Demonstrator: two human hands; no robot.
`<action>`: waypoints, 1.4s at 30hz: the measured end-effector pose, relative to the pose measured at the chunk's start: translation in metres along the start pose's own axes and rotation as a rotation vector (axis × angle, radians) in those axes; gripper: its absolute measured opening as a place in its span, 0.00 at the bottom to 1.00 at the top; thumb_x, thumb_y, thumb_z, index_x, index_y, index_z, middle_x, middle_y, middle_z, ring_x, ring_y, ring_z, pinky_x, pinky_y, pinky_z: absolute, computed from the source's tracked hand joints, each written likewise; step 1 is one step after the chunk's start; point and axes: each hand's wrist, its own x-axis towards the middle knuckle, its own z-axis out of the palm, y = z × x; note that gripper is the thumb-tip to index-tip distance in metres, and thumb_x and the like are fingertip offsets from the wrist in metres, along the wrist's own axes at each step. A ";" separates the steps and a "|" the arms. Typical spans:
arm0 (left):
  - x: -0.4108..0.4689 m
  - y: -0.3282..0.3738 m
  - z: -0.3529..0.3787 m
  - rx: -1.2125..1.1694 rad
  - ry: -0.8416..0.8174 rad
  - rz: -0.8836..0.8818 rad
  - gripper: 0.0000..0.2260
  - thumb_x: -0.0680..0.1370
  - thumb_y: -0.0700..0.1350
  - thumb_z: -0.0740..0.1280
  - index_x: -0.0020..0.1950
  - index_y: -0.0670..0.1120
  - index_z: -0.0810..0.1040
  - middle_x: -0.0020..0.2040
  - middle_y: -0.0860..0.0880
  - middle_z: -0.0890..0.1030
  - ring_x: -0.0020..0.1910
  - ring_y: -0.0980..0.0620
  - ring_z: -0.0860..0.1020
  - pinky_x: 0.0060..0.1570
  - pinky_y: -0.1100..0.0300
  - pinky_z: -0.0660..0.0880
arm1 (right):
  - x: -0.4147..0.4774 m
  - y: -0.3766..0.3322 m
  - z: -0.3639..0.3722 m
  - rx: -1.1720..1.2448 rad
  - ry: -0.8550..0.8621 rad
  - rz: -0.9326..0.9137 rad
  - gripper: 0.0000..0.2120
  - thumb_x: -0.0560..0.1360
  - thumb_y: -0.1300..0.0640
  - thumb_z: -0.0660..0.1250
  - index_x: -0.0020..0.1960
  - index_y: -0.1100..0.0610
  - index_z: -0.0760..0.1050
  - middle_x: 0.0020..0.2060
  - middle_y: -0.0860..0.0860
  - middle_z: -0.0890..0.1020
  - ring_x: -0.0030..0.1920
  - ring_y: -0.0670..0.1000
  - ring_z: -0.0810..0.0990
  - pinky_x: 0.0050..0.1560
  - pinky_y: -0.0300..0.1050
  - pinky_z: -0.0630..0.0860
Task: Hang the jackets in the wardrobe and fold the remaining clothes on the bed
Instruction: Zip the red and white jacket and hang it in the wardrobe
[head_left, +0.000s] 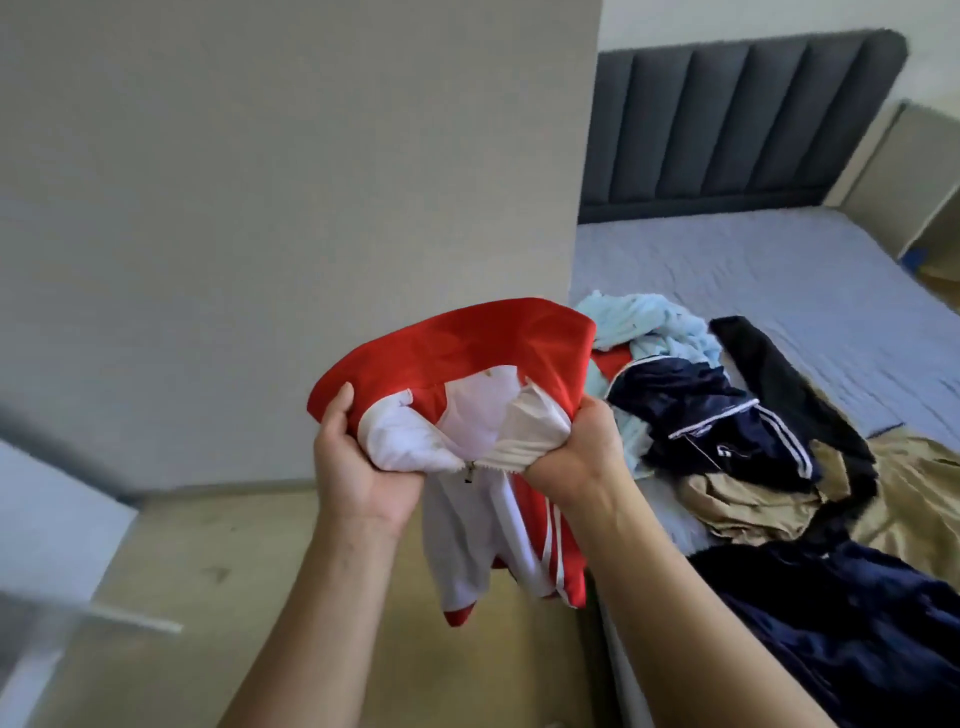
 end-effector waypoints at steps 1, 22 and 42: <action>-0.006 0.013 -0.012 -0.016 0.023 0.033 0.18 0.78 0.52 0.61 0.59 0.41 0.75 0.51 0.45 0.80 0.55 0.46 0.78 0.54 0.51 0.76 | 0.006 0.016 0.006 -0.018 -0.002 0.025 0.09 0.75 0.58 0.57 0.48 0.54 0.76 0.49 0.53 0.77 0.61 0.52 0.74 0.71 0.51 0.65; -0.211 0.323 -0.378 0.393 1.021 0.618 0.09 0.79 0.53 0.63 0.42 0.52 0.77 0.40 0.51 0.82 0.46 0.47 0.81 0.49 0.51 0.78 | 0.062 0.515 0.091 -1.289 -0.342 -0.222 0.12 0.81 0.56 0.59 0.43 0.52 0.78 0.34 0.48 0.85 0.37 0.48 0.84 0.34 0.42 0.80; -0.301 0.551 -0.591 -0.120 1.481 0.898 0.08 0.81 0.49 0.61 0.50 0.46 0.76 0.40 0.52 0.82 0.40 0.53 0.80 0.39 0.58 0.75 | 0.159 0.919 0.180 -1.811 -1.023 0.440 0.06 0.78 0.58 0.64 0.44 0.58 0.76 0.39 0.56 0.83 0.34 0.51 0.83 0.33 0.38 0.78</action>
